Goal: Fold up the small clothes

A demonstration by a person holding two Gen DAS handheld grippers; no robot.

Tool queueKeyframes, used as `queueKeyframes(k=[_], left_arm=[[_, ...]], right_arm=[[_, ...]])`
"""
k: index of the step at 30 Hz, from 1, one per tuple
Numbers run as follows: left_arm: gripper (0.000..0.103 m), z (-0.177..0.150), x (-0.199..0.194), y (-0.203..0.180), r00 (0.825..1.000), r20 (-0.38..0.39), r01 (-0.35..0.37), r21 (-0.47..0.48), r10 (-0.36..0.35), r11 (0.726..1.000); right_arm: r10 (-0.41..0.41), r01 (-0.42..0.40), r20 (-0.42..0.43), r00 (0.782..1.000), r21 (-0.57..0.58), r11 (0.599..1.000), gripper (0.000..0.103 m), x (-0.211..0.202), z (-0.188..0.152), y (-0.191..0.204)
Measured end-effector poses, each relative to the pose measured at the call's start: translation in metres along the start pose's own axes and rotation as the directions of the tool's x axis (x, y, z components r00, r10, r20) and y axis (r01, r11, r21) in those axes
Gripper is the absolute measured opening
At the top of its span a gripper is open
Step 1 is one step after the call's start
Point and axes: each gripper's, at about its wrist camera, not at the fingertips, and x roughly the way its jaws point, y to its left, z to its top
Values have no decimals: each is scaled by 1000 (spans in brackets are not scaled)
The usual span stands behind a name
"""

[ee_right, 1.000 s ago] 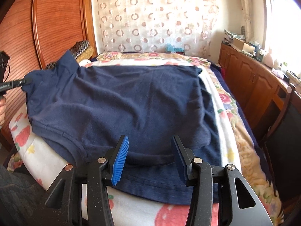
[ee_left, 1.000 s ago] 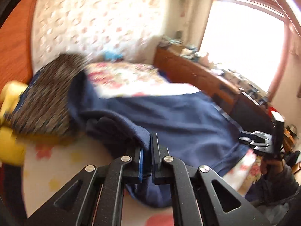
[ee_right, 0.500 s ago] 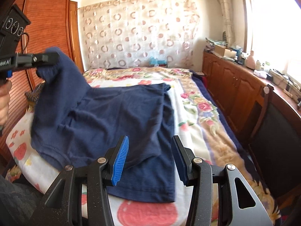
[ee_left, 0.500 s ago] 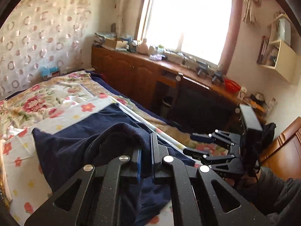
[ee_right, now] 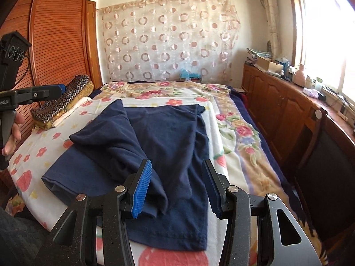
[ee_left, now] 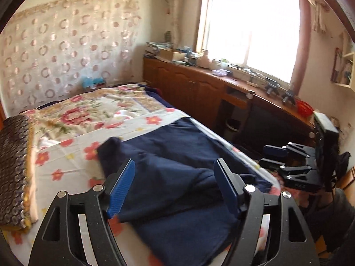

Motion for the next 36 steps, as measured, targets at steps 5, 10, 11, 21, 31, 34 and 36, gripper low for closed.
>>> queueKeyframes(k=[5,10,11,21,31,34,36], left_arm=[[74,-19,-15,44,994,3,-107,-65,108,992],[74,-32,-25,77,983,-1,-181,-105,182,978],[74,-34,-28,81,982,0,-190,-115,191,975],[74,-56,-48,109,969,-10,-246,-154,247,957],[74,-69,-50,109,971,-22,-237,-155,236,959],[74,-70,-47,103,974,-22,-226,-150,225,963],[74,-70,-45,101,976,-23,-216,-148,215,965]], right_arm=[[64,-64,-7,998,-53,997,49,21,24,25],[167,-169,-24,986,-108,980,55,50,52,63],[190,-192,-29,981,-124,974,55,56,58,74],[342,-396,-228,912,-260,881,55,133,80,166],[337,-435,-357,871,-242,868,14,177,82,178],[374,-435,-290,881,-185,881,6,167,96,154],[396,-437,-246,885,-141,888,5,161,107,134]])
